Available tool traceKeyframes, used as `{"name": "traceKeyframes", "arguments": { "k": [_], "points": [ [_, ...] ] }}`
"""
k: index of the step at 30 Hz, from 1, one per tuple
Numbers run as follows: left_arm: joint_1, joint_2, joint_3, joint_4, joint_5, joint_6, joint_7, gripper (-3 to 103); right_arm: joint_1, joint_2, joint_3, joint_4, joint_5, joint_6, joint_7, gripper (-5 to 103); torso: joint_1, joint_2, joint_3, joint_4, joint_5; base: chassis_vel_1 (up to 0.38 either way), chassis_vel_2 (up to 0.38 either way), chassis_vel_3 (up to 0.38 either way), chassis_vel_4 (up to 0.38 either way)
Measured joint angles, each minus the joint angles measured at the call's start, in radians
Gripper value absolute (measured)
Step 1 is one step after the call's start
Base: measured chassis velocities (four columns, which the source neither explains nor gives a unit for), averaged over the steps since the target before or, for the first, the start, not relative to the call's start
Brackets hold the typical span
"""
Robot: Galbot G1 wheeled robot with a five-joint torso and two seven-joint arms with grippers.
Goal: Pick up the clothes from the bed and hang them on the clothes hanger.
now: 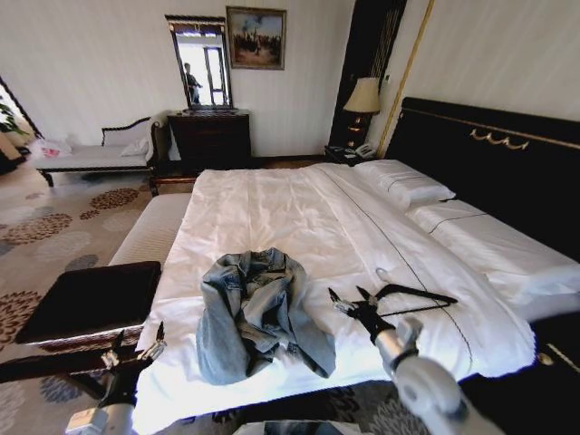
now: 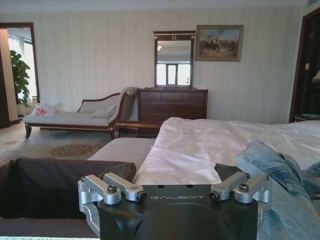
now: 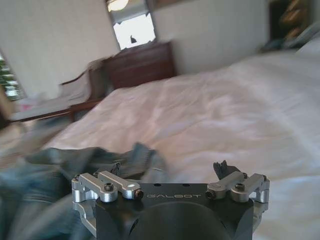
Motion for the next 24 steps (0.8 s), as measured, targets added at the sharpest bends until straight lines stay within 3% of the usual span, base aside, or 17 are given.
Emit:
{"name": "traceKeyframes", "arguments": {
  "k": [2, 4, 7, 8, 13, 17, 24],
  "points": [
    [-0.012, -0.002, 0.0, -0.002, -0.001, 0.012, -0.002, 100, 0.19, -0.089, -0.092, -0.064, 0.202, -0.105, 0.049, 100, 0.001, 0.0, 0.0, -0.0001, 0.0003, 0.0, 0.0, 0.0, 0.0],
    [-0.013, -0.004, -0.001, -0.002, -0.001, 0.014, -0.003, 100, 0.24, -0.102, -0.121, -0.088, 0.228, -0.12, 0.058, 100, 0.002, -0.001, 0.001, 0.0, 0.0006, 0.0, 0.0, 0.0, 0.0],
    [-0.017, -0.015, -0.003, -0.007, 0.0, 0.023, -0.006, 100, 0.532, -0.125, -0.337, -0.266, 0.314, -0.165, 0.086, 100, 0.002, -0.001, 0.001, 0.0006, 0.0006, 0.0, 0.0, 0.0, 0.0],
    [-0.017, -0.015, -0.003, -0.007, 0.0, 0.023, -0.006, 100, 0.532, -0.125, -0.337, -0.266, 0.314, -0.165, 0.086, 100, 0.002, -0.001, 0.001, 0.0006, 0.0006, 0.0, 0.0, 0.0, 0.0],
    [-0.022, -0.029, 0.004, -0.01, 0.011, 0.031, -0.01, 100, 0.928, -0.068, -0.631, -0.509, 0.43, -0.227, 0.114, 100, 0.001, -0.001, 0.0, 0.0004, -0.0004, 0.0, 0.0, 0.0, 0.0],
    [-0.026, -0.034, 0.007, -0.005, 0.011, 0.031, -0.01, 100, 1.056, -0.03, -0.76, -0.609, 0.458, -0.257, 0.141, 100, 0.001, -0.001, 0.0, 0.0001, 0.0, 0.0, 0.0, 0.0, 0.0],
    [-0.03, -0.034, 0.006, 0.01, 0.004, 0.03, -0.009, 100, 1.175, 0.012, -0.867, -0.751, 0.421, -0.272, 0.127, 100, 0.001, 0.0, 0.0, -0.0001, 0.0, 0.0, 0.0, 0.0, 0.0]
  ]
}}
